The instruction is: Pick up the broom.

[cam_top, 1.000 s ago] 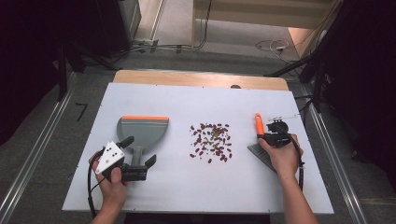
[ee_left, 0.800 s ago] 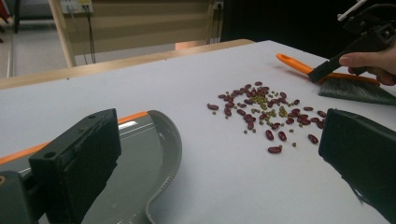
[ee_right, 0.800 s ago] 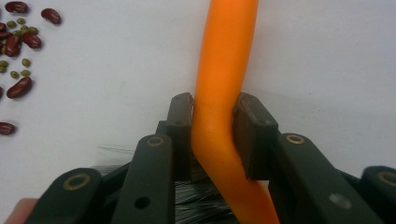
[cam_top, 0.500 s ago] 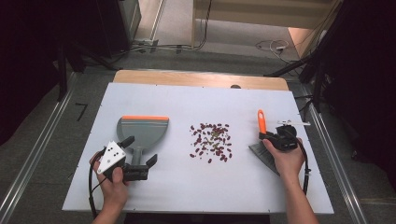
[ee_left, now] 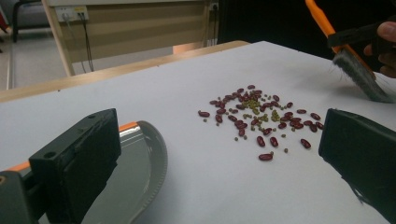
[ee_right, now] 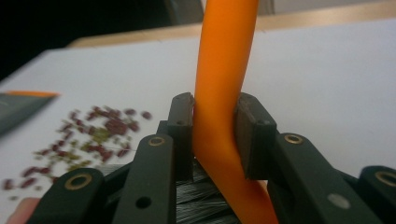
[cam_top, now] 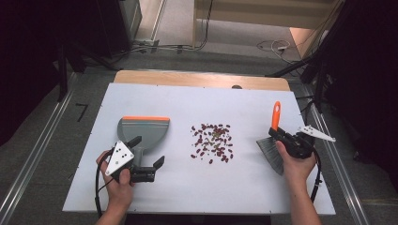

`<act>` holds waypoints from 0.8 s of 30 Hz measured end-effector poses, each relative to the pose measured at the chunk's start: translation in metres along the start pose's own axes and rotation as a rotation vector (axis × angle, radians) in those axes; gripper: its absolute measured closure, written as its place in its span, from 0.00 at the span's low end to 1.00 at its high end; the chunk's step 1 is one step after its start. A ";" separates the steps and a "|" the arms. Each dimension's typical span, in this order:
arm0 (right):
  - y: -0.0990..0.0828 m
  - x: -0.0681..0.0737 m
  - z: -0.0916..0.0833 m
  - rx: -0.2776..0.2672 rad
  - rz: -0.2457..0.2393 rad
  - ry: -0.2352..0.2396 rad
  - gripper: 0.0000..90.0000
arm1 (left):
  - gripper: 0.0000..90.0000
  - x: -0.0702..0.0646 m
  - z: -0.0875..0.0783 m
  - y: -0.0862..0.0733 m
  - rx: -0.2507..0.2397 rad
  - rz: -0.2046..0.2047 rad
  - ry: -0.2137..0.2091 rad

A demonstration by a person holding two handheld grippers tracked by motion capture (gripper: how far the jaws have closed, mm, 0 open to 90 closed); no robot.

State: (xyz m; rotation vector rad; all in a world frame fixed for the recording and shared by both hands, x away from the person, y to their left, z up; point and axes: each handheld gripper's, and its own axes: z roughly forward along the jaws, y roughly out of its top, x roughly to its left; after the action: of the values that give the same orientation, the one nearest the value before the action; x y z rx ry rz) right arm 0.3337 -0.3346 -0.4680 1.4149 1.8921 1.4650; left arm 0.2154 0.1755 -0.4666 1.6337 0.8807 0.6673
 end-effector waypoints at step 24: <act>0.011 0.016 -0.020 -0.188 -0.005 0.074 0.77 | 0.00 -0.013 0.000 0.018 -0.056 0.024 -0.039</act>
State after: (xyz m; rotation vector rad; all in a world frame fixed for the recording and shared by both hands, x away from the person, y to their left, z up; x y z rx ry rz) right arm 0.3170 -0.3311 -0.4458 1.2854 1.7450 1.6656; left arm 0.2121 0.1629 -0.4492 1.6046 0.8086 0.6694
